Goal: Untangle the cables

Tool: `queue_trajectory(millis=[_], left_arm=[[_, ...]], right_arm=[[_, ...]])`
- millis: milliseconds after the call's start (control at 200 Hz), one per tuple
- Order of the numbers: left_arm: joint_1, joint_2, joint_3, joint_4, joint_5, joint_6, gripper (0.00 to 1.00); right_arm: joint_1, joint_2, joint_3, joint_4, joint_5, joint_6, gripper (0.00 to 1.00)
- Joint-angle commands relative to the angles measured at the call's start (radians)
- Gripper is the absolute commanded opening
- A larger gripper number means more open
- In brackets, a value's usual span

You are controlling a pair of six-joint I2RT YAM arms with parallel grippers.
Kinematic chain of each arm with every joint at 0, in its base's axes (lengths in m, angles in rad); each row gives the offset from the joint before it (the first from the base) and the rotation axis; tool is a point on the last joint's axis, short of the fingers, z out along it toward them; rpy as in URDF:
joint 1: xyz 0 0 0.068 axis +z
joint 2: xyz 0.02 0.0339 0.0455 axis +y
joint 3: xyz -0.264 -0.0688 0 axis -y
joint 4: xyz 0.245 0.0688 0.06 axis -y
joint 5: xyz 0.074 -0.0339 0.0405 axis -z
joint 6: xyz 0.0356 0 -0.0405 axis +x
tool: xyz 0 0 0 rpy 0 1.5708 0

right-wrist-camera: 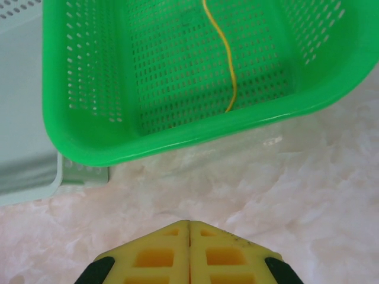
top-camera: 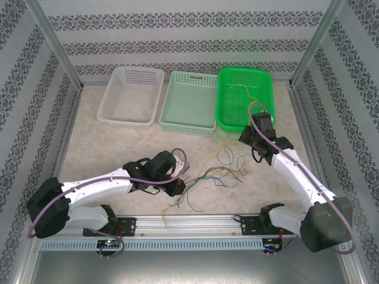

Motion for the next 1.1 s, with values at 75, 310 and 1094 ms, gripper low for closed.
queue_trajectory(millis=[75, 310, 1094], left_arm=[[0.267, -0.138, 0.063, -0.058, -0.12, 0.098, 0.0], [0.393, -0.082, 0.16, 0.019, -0.107, 0.137, 0.0], [0.424, 0.092, 0.234, 0.204, 0.111, 0.085, 0.0]], right_arm=[[-0.046, -0.055, -0.061, -0.023, 0.064, -0.005, 0.0], [-0.066, -0.085, -0.12, -0.046, 0.116, -0.025, 0.0], [0.425, -0.132, 0.013, 0.022, -0.003, -0.361, 0.83]])
